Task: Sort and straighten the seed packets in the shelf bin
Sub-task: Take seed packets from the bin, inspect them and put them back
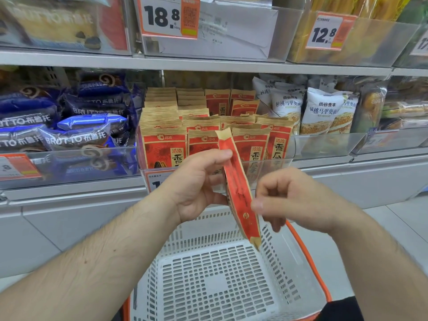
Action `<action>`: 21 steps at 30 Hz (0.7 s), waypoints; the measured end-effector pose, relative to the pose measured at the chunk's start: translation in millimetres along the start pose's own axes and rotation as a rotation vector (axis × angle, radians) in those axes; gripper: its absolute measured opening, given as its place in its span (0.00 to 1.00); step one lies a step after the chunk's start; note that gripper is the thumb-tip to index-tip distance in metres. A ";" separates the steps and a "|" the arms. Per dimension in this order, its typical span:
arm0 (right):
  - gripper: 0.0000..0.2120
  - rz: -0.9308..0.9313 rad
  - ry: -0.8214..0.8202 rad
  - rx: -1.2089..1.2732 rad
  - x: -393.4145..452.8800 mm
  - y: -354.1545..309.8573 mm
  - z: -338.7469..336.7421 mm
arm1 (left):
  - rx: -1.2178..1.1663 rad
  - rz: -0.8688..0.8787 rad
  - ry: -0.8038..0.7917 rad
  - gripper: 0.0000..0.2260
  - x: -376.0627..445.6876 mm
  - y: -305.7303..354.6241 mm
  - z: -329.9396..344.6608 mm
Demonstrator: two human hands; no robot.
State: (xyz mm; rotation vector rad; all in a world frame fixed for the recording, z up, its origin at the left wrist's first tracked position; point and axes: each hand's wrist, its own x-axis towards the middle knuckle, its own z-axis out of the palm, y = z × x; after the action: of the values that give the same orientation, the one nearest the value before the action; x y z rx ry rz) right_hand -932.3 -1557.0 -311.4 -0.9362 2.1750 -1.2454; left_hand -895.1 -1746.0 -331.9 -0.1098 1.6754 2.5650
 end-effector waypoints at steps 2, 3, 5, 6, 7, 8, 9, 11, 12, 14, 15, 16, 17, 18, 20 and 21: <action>0.14 0.051 -0.110 -0.063 -3.1 0.3 -0.9 | -0.026 0.007 0.026 0.25 0.7 0.4 -0.6; 0.12 0.060 -0.130 -0.079 -3.5 1.0 -0.8 | -0.032 0.008 0.032 0.23 1.4 0.7 -0.9; 0.09 0.074 -0.147 -0.109 -4.4 1.7 -1.1 | -0.015 0.014 0.033 0.14 2.1 0.3 -1.1; 0.07 0.076 -0.155 -0.126 -4.9 1.9 -1.7 | -0.006 0.015 0.033 0.09 1.9 0.2 -0.7; 0.07 0.073 -0.162 -0.141 -5.2 2.6 -2.5 | -0.002 0.013 0.036 0.07 2.1 -0.4 -0.4; 0.07 0.071 -0.171 -0.152 -5.6 2.9 -3.4 | 0.000 0.005 0.040 0.08 1.9 -0.7 0.0; 0.07 0.068 -0.178 -0.158 -5.8 3.5 -3.8 | 0.002 -0.001 0.045 0.08 2.2 -1.3 0.1; 0.08 0.056 -0.187 -0.161 -6.3 4.0 -3.7 | 0.000 -0.012 0.050 0.10 1.7 -1.6 0.7; 0.08 0.049 -0.193 -0.156 -6.3 4.7 -3.5 | -0.003 -0.016 0.050 0.10 1.7 -1.5 0.9; 0.07 0.042 -0.197 -0.130 -6.0 7.2 -4.6 | -0.015 -0.020 0.049 0.09 2.2 -1.7 0.9; 0.08 0.042 -0.194 -0.118 -5.6 8.9 -5.4 | -0.021 -0.022 0.049 0.08 2.5 -2.0 0.7; 0.08 0.046 -0.195 -0.111 -5.3 9.7 -6.1 | -0.023 -0.027 0.048 0.08 2.5 -1.9 0.5; 0.07 0.050 -0.196 -0.106 -4.7 11.3 -6.6 | -0.025 -0.029 0.050 0.08 3.0 -2.3 0.0; 0.07 0.058 -0.199 -0.098 -4.2 12.6 -6.7 | -0.024 -0.032 0.051 0.07 3.1 -2.4 -0.3; 0.08 0.067 -0.186 -0.077 -3.2 14.8 -6.3 | -0.025 -0.028 0.053 0.05 4.3 -3.3 -1.3; 0.10 0.060 -0.164 -0.064 -2.8 15.3 -5.8 | -0.023 -0.023 0.051 0.06 5.1 -3.7 -2.1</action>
State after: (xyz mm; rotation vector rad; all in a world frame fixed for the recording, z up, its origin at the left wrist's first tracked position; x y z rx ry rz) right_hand -939.5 -1546.2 -321.8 -0.9559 2.1086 -1.0383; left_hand -899.8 -1746.3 -336.6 -0.1963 1.6512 2.5867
